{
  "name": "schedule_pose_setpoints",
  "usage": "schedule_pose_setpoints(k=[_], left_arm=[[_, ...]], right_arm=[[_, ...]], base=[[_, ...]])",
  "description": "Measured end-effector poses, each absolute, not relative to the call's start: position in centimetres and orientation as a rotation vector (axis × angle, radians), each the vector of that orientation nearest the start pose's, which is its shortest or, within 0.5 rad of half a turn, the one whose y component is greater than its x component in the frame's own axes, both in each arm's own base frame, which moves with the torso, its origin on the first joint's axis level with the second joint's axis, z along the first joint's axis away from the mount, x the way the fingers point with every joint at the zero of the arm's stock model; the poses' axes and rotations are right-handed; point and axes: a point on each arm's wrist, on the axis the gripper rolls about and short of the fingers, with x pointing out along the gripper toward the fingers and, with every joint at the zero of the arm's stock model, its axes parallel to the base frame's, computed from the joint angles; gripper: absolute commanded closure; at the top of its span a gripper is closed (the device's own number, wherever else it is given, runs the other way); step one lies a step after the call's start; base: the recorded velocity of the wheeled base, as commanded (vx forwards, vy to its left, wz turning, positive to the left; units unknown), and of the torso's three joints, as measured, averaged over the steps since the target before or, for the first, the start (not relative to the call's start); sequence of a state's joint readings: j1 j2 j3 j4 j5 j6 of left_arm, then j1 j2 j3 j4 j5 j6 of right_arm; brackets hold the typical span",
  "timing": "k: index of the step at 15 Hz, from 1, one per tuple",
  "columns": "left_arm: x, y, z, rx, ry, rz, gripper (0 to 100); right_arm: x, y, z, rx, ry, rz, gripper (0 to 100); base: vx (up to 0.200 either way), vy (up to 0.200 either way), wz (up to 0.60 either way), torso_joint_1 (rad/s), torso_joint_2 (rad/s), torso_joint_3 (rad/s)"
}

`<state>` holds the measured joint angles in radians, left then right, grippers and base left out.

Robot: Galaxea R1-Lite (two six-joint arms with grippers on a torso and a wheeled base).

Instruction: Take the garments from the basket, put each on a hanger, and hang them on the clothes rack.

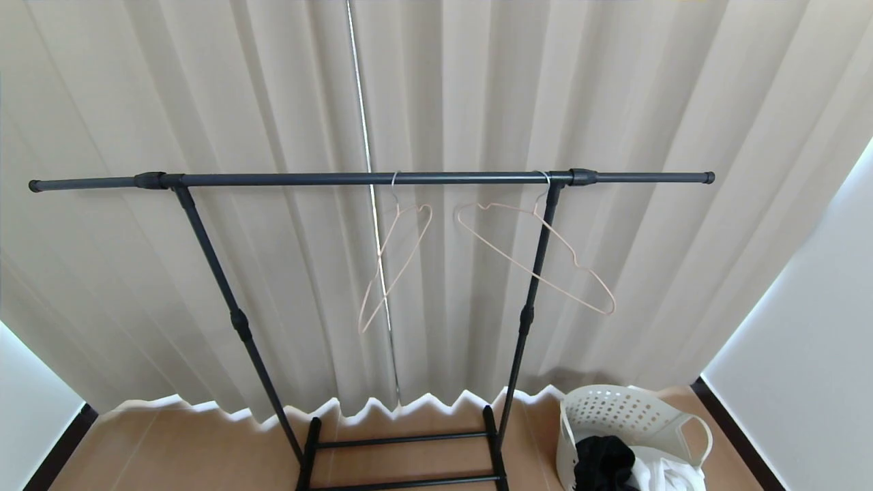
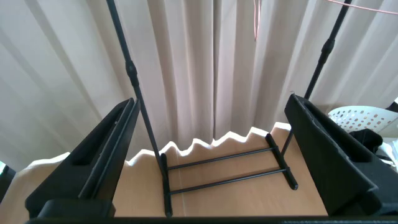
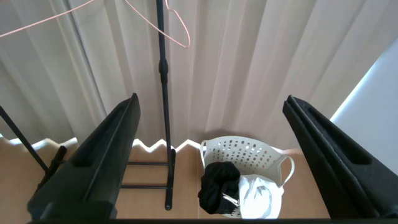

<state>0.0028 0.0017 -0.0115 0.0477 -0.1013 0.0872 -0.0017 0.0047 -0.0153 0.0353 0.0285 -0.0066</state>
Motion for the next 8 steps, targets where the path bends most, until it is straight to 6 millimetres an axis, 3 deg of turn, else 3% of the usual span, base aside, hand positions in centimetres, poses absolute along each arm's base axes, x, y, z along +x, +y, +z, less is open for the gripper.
schedule_pose_setpoints(k=[8], left_arm=[[-2.37,-0.23,7.39,0.085,0.033,-0.1,0]], right_arm=[[-2.35,0.07,7.6,-0.025,0.024,0.029,0]], base=[[0.0,0.0,0.0,0.0,0.0,0.0]])
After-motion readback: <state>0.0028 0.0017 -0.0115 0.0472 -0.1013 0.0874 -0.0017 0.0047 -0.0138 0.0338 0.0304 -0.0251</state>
